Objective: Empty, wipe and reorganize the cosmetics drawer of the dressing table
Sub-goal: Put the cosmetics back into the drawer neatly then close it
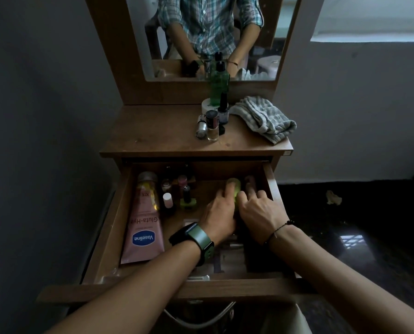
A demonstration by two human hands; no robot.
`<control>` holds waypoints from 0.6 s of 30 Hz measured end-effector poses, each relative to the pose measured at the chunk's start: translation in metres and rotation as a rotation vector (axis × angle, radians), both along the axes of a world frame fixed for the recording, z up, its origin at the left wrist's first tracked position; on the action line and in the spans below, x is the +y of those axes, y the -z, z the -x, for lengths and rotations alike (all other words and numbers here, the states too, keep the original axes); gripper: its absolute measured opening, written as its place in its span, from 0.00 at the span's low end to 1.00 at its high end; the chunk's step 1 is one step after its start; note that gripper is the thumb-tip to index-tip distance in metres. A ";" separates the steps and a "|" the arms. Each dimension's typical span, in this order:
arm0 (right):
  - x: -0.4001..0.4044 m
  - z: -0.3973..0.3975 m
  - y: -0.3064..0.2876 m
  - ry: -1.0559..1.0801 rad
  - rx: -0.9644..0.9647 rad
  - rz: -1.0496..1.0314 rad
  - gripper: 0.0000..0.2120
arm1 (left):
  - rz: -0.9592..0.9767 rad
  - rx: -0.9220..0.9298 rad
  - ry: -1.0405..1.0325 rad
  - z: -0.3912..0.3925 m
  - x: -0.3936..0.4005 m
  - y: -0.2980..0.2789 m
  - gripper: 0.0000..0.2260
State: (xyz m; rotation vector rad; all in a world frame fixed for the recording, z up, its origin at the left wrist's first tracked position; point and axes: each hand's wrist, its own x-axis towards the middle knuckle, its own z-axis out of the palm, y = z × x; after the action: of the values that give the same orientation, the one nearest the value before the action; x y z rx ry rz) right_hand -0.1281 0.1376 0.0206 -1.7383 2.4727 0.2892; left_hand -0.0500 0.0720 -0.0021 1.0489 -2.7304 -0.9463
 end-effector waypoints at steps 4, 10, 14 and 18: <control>0.002 -0.001 -0.002 -0.017 0.029 0.006 0.14 | 0.013 -0.014 0.016 0.001 0.001 0.002 0.32; 0.002 0.000 0.005 -0.093 0.184 -0.013 0.17 | 0.070 -0.049 -0.009 0.005 -0.002 0.008 0.25; 0.005 0.002 0.000 -0.095 0.222 0.027 0.21 | 0.088 -0.052 -0.068 0.007 -0.003 0.006 0.19; 0.007 0.001 -0.003 -0.084 0.194 0.056 0.17 | 0.116 -0.021 -0.091 0.004 -0.002 0.004 0.16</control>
State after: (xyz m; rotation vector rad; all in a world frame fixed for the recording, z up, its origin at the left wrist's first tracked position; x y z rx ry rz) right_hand -0.1295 0.1448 0.0235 -1.9256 2.5647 0.4196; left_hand -0.0536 0.0704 -0.0057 1.1562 -2.6908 -0.7583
